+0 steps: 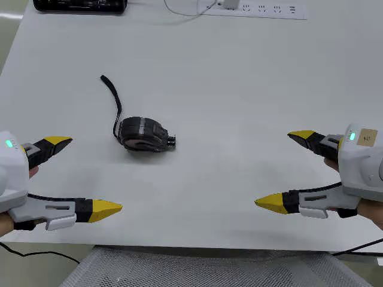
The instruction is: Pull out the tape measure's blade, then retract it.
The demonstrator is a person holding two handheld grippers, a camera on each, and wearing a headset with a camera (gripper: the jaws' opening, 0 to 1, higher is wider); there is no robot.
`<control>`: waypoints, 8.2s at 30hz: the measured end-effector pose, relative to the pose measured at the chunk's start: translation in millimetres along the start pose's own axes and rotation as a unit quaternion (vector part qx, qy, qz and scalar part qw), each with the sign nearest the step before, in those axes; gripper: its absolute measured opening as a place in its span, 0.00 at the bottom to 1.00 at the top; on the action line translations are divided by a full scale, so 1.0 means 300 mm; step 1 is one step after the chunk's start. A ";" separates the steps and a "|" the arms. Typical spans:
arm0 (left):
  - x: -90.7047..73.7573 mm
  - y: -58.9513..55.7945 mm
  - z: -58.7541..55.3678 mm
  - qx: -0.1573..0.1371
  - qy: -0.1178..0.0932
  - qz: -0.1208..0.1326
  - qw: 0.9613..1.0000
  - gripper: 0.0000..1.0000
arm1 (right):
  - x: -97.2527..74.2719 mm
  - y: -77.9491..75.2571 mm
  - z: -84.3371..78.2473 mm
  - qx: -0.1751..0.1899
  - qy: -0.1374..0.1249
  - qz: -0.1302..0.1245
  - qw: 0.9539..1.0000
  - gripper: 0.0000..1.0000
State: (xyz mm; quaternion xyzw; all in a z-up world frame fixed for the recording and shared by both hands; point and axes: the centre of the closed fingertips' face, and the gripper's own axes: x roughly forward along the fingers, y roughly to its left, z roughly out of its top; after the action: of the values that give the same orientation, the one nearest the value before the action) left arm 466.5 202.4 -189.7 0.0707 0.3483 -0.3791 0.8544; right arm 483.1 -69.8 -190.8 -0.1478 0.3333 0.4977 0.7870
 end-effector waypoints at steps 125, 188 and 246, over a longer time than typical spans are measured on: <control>0.177 0.083 0.105 0.067 0.025 -0.062 0.996 0.96 | 0.232 -0.040 0.148 -0.052 -0.049 0.037 0.997 0.87; 0.301 0.124 0.083 0.182 0.098 -0.133 0.969 0.38 | 0.412 0.012 0.196 -0.069 -0.036 0.102 0.992 0.81; 0.304 0.118 0.071 0.226 0.124 -0.132 0.957 0.27 | 0.579 0.038 0.207 -0.138 -0.026 0.124 0.982 0.42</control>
State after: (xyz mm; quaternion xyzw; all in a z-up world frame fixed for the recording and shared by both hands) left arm 545.6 164.5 -238.2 0.2613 0.3630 -0.5458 0.7085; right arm 545.6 89.4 -260.7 -0.2000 0.2568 0.6365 0.6992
